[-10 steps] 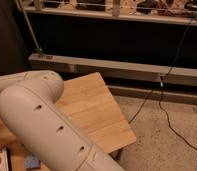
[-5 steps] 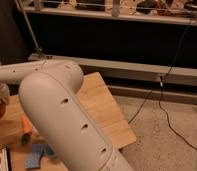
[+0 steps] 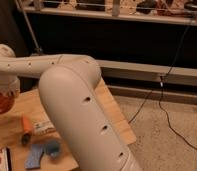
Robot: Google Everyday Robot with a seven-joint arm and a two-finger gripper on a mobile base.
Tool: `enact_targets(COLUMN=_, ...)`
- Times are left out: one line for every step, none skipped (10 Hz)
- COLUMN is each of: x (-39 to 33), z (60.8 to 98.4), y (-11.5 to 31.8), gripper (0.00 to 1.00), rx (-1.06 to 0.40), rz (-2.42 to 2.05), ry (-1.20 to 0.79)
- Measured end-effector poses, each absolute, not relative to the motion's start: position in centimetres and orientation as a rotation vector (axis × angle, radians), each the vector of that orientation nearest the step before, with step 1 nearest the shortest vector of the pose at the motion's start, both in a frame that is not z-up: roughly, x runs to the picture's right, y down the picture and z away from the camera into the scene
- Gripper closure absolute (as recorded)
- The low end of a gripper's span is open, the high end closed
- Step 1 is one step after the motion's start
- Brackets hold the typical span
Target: Pick up the ceramic bowl
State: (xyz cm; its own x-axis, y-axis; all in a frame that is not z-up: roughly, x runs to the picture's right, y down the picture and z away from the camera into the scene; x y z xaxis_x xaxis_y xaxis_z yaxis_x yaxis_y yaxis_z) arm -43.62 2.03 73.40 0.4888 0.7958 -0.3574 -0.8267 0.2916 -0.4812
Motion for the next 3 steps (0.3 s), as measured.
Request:
enact_targets(x=-43.88, z=73.23, y=2.14, gripper=1.0, rx=-0.677, rz=1.079, ry=0.05)
enact_targets(x=-44.09, z=73.02, y=2.36, gripper=1.0, rx=-0.685, rz=1.077, ry=0.05)
enact_targets(x=-43.93, z=73.2, y=2.2, gripper=1.0, rx=-0.679, rz=1.078, ry=0.05)
